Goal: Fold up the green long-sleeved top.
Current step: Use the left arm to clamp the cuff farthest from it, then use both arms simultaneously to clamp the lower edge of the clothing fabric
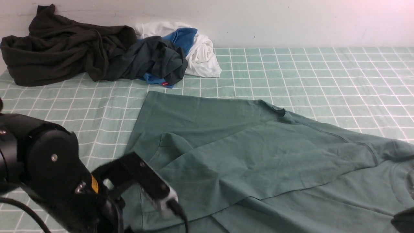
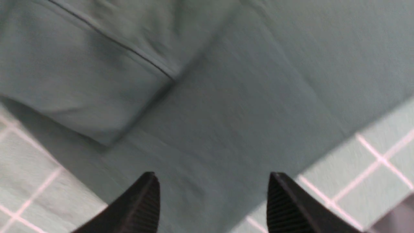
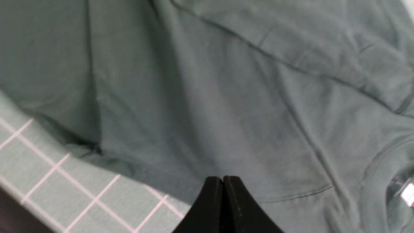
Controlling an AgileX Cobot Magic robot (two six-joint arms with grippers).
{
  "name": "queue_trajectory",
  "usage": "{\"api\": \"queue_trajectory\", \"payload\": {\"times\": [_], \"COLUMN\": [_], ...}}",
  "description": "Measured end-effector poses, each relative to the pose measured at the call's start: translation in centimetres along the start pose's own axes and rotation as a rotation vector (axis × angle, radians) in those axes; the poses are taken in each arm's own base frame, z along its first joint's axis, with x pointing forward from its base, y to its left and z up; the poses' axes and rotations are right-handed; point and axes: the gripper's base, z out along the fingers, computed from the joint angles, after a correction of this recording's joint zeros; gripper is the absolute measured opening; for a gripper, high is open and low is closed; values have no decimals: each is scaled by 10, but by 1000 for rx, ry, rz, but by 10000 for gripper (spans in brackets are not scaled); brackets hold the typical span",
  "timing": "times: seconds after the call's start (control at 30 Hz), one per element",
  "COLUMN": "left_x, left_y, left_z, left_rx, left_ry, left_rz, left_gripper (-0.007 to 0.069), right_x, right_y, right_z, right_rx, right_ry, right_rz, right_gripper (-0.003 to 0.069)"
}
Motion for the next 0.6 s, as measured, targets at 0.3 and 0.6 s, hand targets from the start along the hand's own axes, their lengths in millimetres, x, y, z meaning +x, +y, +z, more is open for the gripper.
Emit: {"api": "queue_trajectory", "payload": {"times": [0.3, 0.6], "left_x": [35, 36], "left_y": [-22, -16], "left_z": [47, 55], "left_rx": [-94, -174], "left_ry": [145, 94], "left_rz": [286, 358], "left_gripper": [462, 426], "right_x": [-2, -7], "right_y": [8, 6], "right_z": [0, 0], "right_rx": [-84, -72], "right_ry": [-15, -68], "right_rz": [-8, -7], "right_gripper": [-6, -5]}}
